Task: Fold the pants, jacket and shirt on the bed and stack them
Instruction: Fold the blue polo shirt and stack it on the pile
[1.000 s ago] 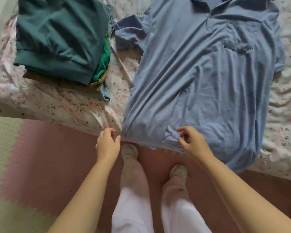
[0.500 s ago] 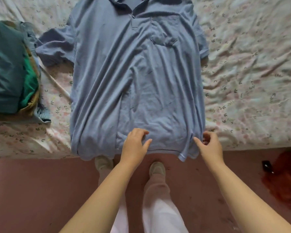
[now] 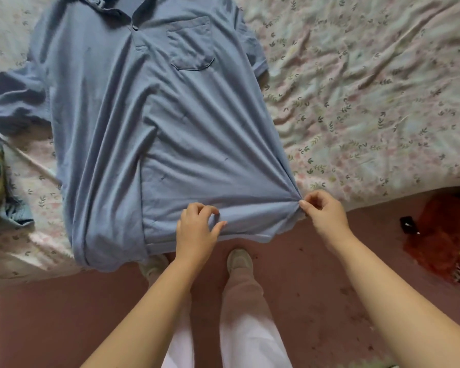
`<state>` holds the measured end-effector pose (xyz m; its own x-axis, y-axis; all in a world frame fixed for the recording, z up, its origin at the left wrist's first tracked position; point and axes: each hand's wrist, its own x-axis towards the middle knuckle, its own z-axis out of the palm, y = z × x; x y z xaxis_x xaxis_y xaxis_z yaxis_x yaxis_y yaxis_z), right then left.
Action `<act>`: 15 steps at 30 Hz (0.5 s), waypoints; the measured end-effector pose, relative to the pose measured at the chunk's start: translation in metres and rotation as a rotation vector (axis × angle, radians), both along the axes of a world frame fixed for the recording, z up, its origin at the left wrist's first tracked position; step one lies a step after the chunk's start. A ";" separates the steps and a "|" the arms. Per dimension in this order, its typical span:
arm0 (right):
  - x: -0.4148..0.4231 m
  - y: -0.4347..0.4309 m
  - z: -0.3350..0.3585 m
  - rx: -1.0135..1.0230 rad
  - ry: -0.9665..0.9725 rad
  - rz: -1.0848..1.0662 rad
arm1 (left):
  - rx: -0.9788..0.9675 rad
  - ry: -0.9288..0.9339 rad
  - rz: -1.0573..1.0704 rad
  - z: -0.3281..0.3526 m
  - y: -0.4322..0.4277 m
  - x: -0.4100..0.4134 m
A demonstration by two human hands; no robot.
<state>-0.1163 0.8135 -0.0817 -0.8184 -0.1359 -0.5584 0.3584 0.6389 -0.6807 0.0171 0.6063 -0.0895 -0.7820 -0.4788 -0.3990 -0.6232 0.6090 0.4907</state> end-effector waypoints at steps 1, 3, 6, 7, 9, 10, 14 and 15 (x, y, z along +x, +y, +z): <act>-0.003 -0.002 -0.002 0.008 -0.014 -0.006 | -0.001 0.010 -0.023 0.000 0.003 -0.004; -0.007 -0.008 -0.007 0.030 -0.033 -0.027 | -0.009 0.017 -0.081 -0.003 0.010 -0.012; -0.008 -0.015 -0.010 0.061 -0.025 -0.040 | -0.037 0.000 -0.137 -0.012 0.016 -0.022; -0.006 -0.016 -0.010 0.062 -0.018 -0.043 | -0.042 0.005 -0.136 -0.015 0.016 -0.024; 0.000 -0.017 -0.008 0.052 0.012 -0.043 | 0.000 0.020 -0.086 -0.017 0.015 -0.028; 0.004 -0.018 -0.008 0.047 0.035 -0.026 | 0.060 0.028 -0.040 -0.015 0.015 -0.029; 0.020 -0.023 -0.011 0.059 0.074 0.048 | 0.330 0.058 0.187 -0.002 0.015 -0.023; 0.022 -0.025 -0.013 0.089 0.080 0.052 | 0.367 0.062 0.218 0.000 0.014 -0.020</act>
